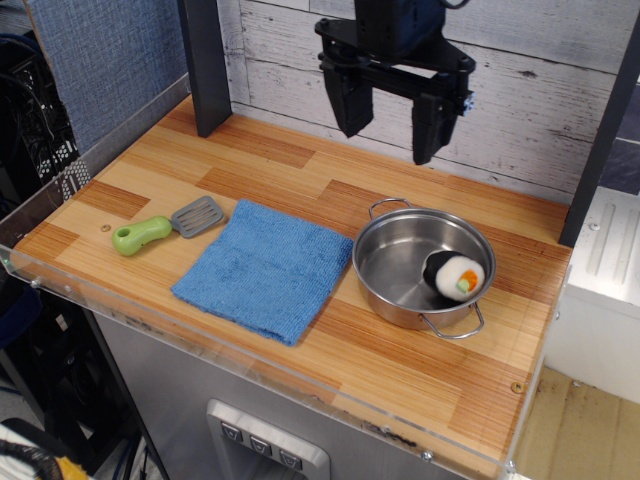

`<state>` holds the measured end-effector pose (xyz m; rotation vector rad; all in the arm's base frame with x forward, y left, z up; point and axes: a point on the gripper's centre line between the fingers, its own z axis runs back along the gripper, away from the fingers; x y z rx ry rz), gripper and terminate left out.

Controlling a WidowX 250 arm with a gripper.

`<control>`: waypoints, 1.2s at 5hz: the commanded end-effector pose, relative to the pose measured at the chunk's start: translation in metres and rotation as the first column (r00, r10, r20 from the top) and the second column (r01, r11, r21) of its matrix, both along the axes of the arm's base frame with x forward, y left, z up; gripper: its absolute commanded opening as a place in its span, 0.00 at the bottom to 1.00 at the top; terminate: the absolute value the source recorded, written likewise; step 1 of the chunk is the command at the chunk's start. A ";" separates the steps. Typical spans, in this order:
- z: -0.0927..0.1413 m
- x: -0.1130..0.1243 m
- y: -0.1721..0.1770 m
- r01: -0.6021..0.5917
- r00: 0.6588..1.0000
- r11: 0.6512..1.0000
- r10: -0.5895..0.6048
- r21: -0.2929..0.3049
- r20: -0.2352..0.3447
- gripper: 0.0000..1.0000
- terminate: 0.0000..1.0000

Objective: Place the sushi in the pot.

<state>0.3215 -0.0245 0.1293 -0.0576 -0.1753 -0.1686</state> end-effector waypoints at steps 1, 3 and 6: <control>0.041 -0.016 0.078 -0.303 0.951 0.953 0.301 0.008 0.064 1.00 0.00; 0.046 -0.014 0.081 -0.220 0.974 0.975 0.221 -0.034 0.040 1.00 0.00; 0.046 -0.014 0.081 -0.220 0.974 0.975 0.221 -0.034 0.040 1.00 0.00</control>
